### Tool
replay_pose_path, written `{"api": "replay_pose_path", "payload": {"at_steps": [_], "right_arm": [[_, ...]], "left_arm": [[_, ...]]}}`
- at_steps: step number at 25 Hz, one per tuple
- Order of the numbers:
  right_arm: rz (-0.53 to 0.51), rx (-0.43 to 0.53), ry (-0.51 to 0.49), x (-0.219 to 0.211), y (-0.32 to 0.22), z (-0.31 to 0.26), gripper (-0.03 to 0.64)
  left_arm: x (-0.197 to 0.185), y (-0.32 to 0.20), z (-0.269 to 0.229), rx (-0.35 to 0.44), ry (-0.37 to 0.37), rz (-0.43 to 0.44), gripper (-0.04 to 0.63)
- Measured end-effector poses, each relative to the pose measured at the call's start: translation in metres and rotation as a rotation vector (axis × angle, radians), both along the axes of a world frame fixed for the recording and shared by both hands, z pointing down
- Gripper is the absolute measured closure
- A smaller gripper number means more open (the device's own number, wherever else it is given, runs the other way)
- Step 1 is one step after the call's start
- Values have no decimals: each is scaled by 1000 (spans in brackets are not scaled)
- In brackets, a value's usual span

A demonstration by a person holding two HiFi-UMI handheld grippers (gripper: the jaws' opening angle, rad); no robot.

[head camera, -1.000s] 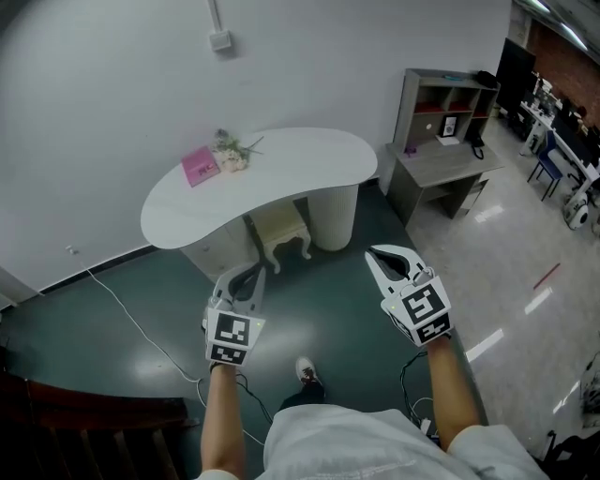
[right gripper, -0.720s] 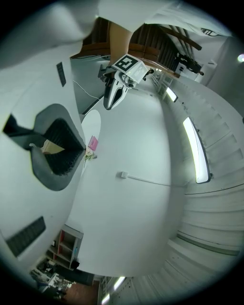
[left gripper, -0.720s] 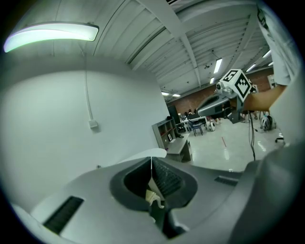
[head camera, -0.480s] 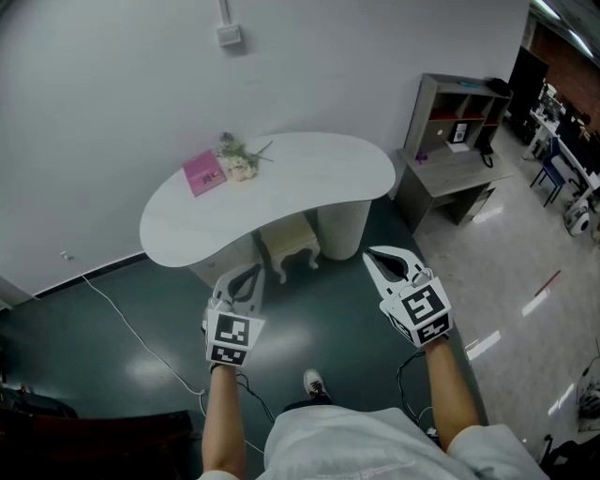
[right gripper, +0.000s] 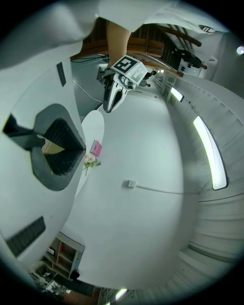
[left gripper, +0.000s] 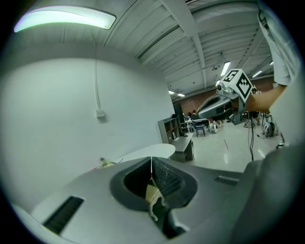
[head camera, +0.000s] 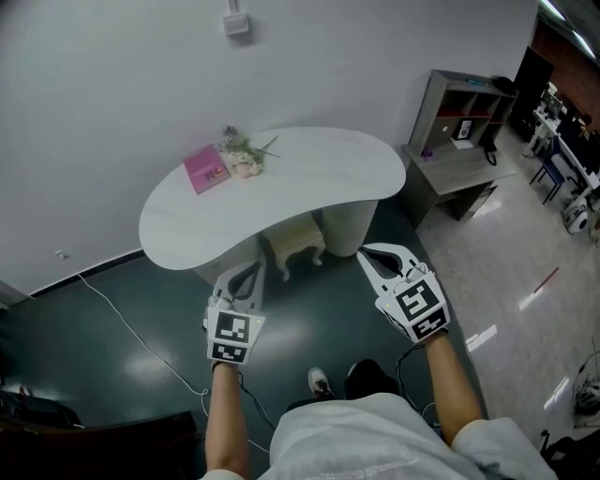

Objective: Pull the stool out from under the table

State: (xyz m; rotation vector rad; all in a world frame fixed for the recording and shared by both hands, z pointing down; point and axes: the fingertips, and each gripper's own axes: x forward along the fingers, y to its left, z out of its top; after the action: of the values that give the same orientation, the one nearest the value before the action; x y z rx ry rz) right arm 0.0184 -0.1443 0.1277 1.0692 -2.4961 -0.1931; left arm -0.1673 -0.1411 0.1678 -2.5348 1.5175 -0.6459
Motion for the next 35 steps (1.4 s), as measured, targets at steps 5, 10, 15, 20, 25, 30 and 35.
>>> {"api": "replay_pose_path", "payload": {"at_steps": [5, 10, 15, 20, 25, 30, 35], "right_arm": [[-22, -2, 10, -18, -12, 5, 603], [-23, 22, -1, -24, -34, 10, 603], [-42, 12, 15, -24, -55, 18, 603], [-63, -17, 54, -22, -76, 39, 603], [-91, -51, 43, -19, -100, 54, 603], [-130, -90, 64, -15, -129, 72, 603], [-137, -137, 40, -11, -152, 89, 603]], "left_arm": [[-7, -12, 11, -30, 11, 0, 577], [-9, -25, 22, -77, 35, 0, 575], [-5, -38, 29, -86, 35, 4, 575], [0, -57, 47, -124, 30, -9, 577], [7, -80, 62, -155, 19, -21, 577], [11, -107, 75, -185, 13, -53, 577], [18, -127, 93, -209, -7, -55, 577]]}}
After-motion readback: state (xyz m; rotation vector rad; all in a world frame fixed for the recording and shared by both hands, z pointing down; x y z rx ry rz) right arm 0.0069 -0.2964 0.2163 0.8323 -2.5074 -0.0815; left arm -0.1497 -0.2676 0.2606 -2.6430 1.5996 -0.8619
